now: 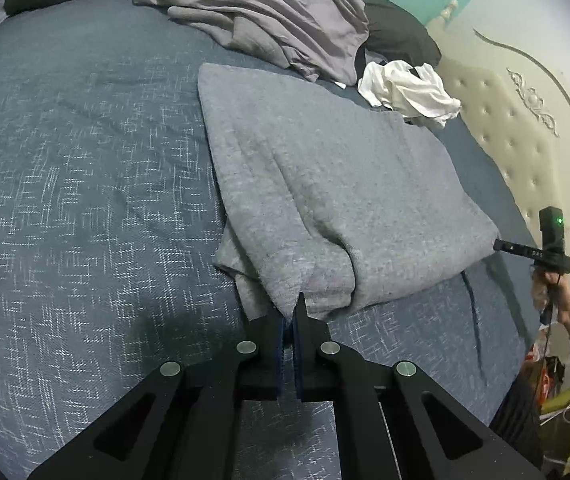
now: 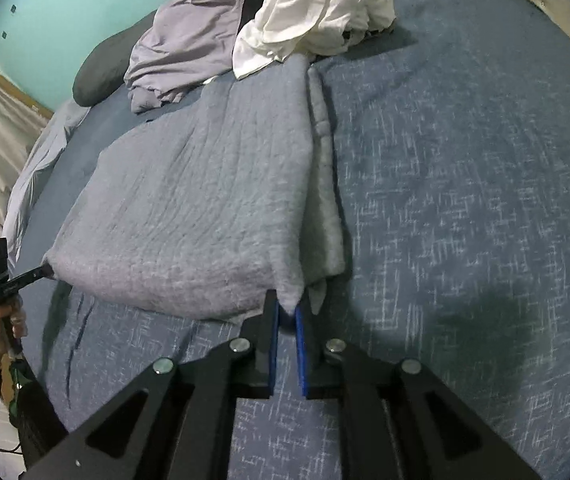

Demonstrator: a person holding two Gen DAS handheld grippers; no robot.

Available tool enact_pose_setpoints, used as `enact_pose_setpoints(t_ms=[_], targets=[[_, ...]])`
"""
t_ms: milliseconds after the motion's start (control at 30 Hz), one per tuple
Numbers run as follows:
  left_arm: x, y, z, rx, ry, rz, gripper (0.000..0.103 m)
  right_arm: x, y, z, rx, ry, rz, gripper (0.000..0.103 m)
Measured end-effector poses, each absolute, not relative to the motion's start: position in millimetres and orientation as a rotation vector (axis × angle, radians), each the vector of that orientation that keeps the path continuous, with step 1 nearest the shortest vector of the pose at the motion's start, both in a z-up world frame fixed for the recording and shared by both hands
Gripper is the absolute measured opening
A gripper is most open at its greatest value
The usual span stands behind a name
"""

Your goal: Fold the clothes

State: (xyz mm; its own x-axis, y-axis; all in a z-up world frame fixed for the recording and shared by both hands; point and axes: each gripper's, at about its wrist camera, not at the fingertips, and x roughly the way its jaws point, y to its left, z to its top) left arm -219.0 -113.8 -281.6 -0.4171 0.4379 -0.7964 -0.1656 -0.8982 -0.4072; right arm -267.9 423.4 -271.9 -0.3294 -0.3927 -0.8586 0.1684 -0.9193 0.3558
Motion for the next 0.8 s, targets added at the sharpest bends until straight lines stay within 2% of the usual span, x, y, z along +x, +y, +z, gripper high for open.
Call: enact_pose_setpoints(t_ms=[33,100,433,467,500,567,800], targets=[[-219.0,-113.9,-281.6,-1.434,-0.381,2.347,0.003,-267.1,422.3,-271.2,1.575,-0.28,-2.289,0.016],[-219.4,-113.6,-281.6,-1.432,-0.387,2.349,0.003,-264.8,419.5,-270.1,1.577,-0.255,-2.278,0.028],[-221.1,-113.0,-277.8,-1.431,-0.389,2.358,0.003,-259.1,392.8,-291.4,1.578,-0.04,-2.26,0.028],[-221.3,-112.9,-277.6,-1.432,-0.388,2.36,0.003,-259.2,391.6,-291.7,1.571,-0.032,-2.265,0.027],[-221.6,-112.7,-277.5,-1.434,-0.387,2.361,0.003,-259.7,391.6,-291.2,1.563,-0.031,-2.272,0.015],[-222.9,-112.7,-277.6,-1.438,-0.379,2.369,0.003,-260.3,393.3,-289.3,1.556,-0.026,-2.285,0.006],[-227.7,-118.3,-277.4,-1.441,-0.406,2.445,0.003,-257.5,414.2,-257.7,1.459,0.011,-2.415,0.003]])
